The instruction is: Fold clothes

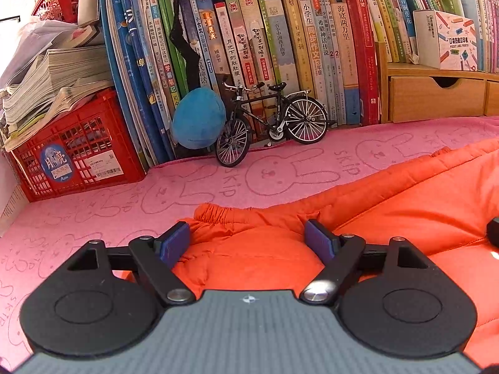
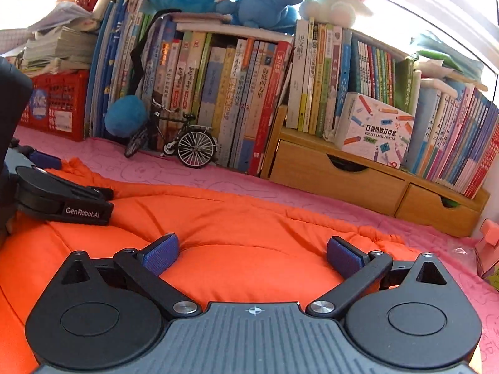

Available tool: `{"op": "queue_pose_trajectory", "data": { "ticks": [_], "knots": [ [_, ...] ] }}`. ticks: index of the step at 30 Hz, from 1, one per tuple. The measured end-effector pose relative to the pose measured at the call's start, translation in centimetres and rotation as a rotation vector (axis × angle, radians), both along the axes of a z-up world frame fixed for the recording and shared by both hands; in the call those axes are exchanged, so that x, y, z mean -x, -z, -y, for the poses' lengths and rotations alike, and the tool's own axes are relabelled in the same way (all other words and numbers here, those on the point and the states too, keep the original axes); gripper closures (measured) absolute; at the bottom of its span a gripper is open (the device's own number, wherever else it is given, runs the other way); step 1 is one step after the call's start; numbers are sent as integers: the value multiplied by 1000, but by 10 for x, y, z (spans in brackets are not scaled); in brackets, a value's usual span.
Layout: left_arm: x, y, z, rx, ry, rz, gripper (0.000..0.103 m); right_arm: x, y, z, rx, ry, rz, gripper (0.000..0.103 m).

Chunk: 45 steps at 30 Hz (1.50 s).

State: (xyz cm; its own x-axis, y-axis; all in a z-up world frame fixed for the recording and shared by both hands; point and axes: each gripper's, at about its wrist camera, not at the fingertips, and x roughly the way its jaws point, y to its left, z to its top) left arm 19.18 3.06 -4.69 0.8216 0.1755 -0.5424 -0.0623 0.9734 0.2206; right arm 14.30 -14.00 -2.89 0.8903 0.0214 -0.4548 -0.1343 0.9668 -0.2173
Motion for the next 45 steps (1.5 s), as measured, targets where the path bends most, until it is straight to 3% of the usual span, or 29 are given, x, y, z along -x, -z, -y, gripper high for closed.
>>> {"op": "queue_pose_trajectory", "data": {
  "ticks": [3, 18, 22, 26, 29, 34, 36, 39, 42, 45],
  "knots": [
    [0, 0, -2, 13, 2, 0, 21, 2, 2, 23, 20, 41, 5, 1],
    [-1, -1, -6, 45, 4, 1, 20, -1, 5, 125, -85, 253, -66, 1],
    [-2, -1, -9, 66, 2, -3, 20, -2, 9, 131, -20, 349, -57, 1],
    [-4, 0, -8, 64, -1, -7, 19, -10, 16, 162, -162, 404, -144, 1],
    [-5, 0, -4, 40, -9, -5, 19, -13, 19, 161, -157, 409, -163, 1],
    [37, -28, -5, 66, 17, 96, 23, 4, 8, 167, -202, 434, -102, 3],
    [57, -41, -5, 81, 30, 144, 23, 22, -3, 163, -204, 451, -25, 4],
    [87, -61, -5, 102, 50, 216, 23, 53, -24, 144, -206, 404, 93, 7],
    [109, -60, 8, 107, 93, 245, 22, 71, -40, 107, -239, 266, 159, 7],
    [114, -47, 26, 63, 121, 229, 22, 70, -45, 69, -261, 145, 135, 8]
  ]
}}
